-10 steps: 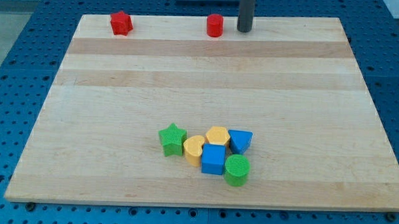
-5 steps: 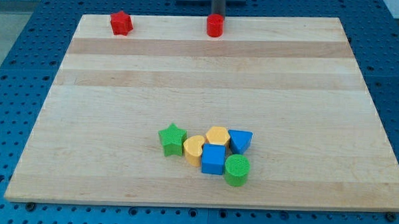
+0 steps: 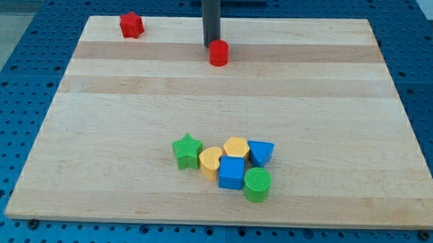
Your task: Move the red circle into the blue triangle
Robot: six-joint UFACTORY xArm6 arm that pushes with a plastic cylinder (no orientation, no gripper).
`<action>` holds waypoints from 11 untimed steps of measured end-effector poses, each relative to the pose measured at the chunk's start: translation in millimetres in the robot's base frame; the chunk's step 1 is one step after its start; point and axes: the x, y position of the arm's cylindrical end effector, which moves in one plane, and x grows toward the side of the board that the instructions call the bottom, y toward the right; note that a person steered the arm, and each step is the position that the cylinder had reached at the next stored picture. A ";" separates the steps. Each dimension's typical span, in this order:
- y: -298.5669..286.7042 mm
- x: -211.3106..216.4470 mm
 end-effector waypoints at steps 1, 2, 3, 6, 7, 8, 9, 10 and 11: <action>0.0 11.1; 4.4 11.8; 17.3 12.5; 26.5 68.8; 40.6 83.2; 58.9 91.0; 68.9 107.0; 69.5 132.9; 69.5 162.2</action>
